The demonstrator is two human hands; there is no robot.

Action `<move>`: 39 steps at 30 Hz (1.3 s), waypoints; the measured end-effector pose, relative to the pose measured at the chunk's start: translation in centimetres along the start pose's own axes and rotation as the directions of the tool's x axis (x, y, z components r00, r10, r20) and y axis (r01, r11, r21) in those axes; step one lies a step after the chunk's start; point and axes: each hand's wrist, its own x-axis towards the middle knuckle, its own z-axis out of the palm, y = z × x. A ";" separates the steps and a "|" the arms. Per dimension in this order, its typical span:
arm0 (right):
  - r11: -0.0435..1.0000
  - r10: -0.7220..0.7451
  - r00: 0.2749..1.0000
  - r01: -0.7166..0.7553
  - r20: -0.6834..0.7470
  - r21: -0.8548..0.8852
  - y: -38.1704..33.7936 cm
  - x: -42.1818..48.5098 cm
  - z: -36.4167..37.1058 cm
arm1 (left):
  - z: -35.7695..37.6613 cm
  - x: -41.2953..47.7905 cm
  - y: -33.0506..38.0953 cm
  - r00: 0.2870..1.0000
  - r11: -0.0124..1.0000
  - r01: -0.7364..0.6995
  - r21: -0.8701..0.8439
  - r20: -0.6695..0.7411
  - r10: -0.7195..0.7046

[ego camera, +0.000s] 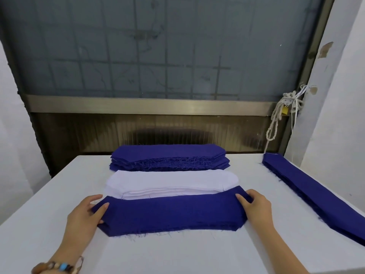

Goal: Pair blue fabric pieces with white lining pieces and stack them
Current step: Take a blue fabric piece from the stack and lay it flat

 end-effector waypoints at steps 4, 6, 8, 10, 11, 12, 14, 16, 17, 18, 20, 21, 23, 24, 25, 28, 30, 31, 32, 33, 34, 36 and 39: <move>0.999 0.034 0.999 -0.034 0.008 0.001 0.0 0.1 0.2 | -0.2 0.0 -0.2 1.000 1.000 -0.009 -0.010 -0.026 0.009; 0.999 0.048 0.999 -0.048 0.012 0.010 -0.1 0.0 0.2 | -0.3 0.0 -0.4 1.000 1.000 -0.016 0.005 -0.016 0.016; 0.998 0.055 0.998 -0.055 0.021 0.018 -0.1 -0.1 0.1 | -0.3 0.0 -0.6 1.000 1.000 -0.024 0.019 -0.012 0.024; 0.999 0.047 0.998 -0.047 0.029 -0.003 -0.2 -0.1 0.1 | -0.1 0.2 -0.8 0.999 0.999 -0.026 0.035 -0.023 0.027; 0.999 0.040 0.999 -0.039 0.032 -0.023 -0.2 0.0 0.1 | 0.0 0.3 -0.9 0.999 0.999 -0.028 0.044 -0.031 0.029; 0.999 0.033 0.999 -0.032 0.036 -0.039 -0.1 0.0 0.1 | 0.1 0.3 -1.0 0.999 0.998 -0.030 0.056 -0.039 0.033; 0.999 0.024 0.999 -0.022 0.042 -0.050 -0.1 0.0 0.1 | 0.3 0.5 -1.0 0.998 0.996 -0.034 0.078 -0.055 0.038; 0.999 0.017 0.999 -0.015 0.045 -0.051 -0.1 0.0 0.1 | 0.3 0.5 -0.9 0.997 0.995 -0.038 0.091 -0.068 0.044; 0.999 0.015 0.999 -0.013 0.043 -0.053 -0.1 0.0 0.1 | 0.3 0.5 -0.9 0.996 0.995 -0.040 0.096 -0.074 0.048; 0.999 0.014 0.999 -0.011 0.038 -0.053 -0.1 0.0 0.1 | 0.4 0.5 -0.9 0.996 0.994 -0.042 0.100 -0.079 0.050; 0.999 0.006 1.000 -0.005 0.025 -0.054 -0.1 0.0 0.2 | 0.4 0.4 -0.9 0.995 0.994 -0.043 0.097 -0.086 0.052; 0.998 0.001 1.000 0.000 0.018 -0.061 0.0 0.0 0.2 | 0.3 0.4 -1.0 0.995 0.995 -0.048 0.092 -0.088 0.056; 0.996 -0.011 1.000 0.011 0.009 -0.085 0.0 0.0 0.3 | 0.3 0.4 -1.1 0.994 0.994 -0.057 0.095 -0.089 0.066; 0.995 -0.015 1.000 0.016 0.009 -0.095 0.0 0.0 0.3 | 0.2 0.4 -1.1 0.994 0.993 -0.059 0.101 -0.091 0.068; 0.995 -0.017 1.000 0.018 0.009 -0.098 -0.1 0.1 0.3 | 0.2 0.4 -1.1 0.993 0.992 -0.062 0.106 -0.094 0.072; 0.994 -0.021 1.000 0.022 0.006 -0.110 -0.1 0.1 0.4 | 0.3 0.4 -1.0 0.992 0.990 -0.074 0.118 -0.098 0.086; 0.993 -0.029 1.000 0.029 0.004 -0.117 -0.1 0.1 0.4 | 0.2 0.4 -1.0 0.992 0.989 -0.070 0.129 -0.098 0.083; 0.992 -0.032 0.999 0.032 0.003 -0.118 -0.1 0.1 0.4 | 0.2 0.4 -1.0 0.992 0.990 -0.068 0.124 -0.101 0.081; 0.992 -0.033 0.999 0.033 0.004 -0.121 -0.2 0.1 0.4 | 0.2 0.4 -1.0 0.992 0.991 -0.068 0.118 -0.102 0.080; 0.991 -0.034 0.999 0.034 0.006 -0.126 -0.2 0.0 0.3 | 0.2 0.4 -1.1 0.992 0.991 -0.067 0.115 -0.102 0.079; 0.991 -0.035 0.999 0.036 0.008 -0.131 -0.2 0.0 0.3 | 0.2 0.4 -1.1 0.992 0.991 -0.068 0.114 -0.102 0.080; 0.990 -0.033 0.999 0.034 0.011 -0.139 -0.2 0.0 0.3 | 0.2 0.4 -1.2 0.992 0.991 -0.069 0.112 -0.102 0.080; 0.990 -0.029 1.000 0.030 0.010 -0.137 -0.2 0.0 0.3 | 0.3 0.4 -1.1 0.991 0.993 -0.066 0.101 -0.106 0.077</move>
